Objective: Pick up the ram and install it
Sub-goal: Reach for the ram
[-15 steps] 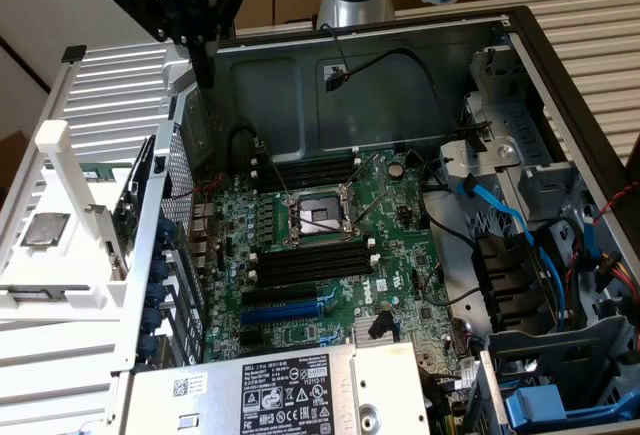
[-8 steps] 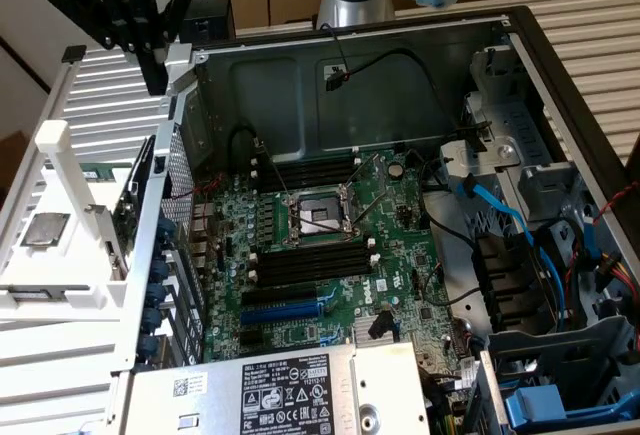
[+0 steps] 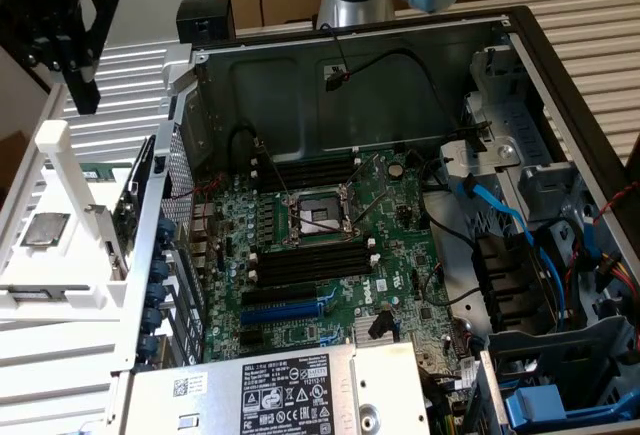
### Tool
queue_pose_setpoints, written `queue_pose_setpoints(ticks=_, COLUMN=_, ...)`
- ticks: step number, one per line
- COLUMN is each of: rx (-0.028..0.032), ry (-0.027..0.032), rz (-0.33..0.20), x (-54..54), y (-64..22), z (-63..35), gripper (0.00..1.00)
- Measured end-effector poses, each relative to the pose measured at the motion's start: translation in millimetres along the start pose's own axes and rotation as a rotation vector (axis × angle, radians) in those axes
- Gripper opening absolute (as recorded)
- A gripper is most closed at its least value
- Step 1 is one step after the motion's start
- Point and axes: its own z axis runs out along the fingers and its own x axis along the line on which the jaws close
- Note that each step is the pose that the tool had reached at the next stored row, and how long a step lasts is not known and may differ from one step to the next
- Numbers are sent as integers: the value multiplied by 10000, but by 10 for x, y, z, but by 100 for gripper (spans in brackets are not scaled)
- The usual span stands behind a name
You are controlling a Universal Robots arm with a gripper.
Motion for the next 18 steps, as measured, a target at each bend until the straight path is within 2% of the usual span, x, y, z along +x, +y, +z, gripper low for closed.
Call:
queue_pose_setpoints(ticks=3, rx=32, ry=4, rz=-4, x=138, y=-8, z=24, gripper=10)
queue_pose_setpoints(ticks=4, rx=42, ry=7, rz=-5, x=228, y=-13, z=45, gripper=10)
queue_pose_setpoints(ticks=12, rx=43, ry=39, rz=-9, x=594, y=-34, z=159, gripper=10)
queue_pose_setpoints(ticks=18, rx=48, ry=124, rz=-9, x=869, y=-44, z=208, gripper=10)
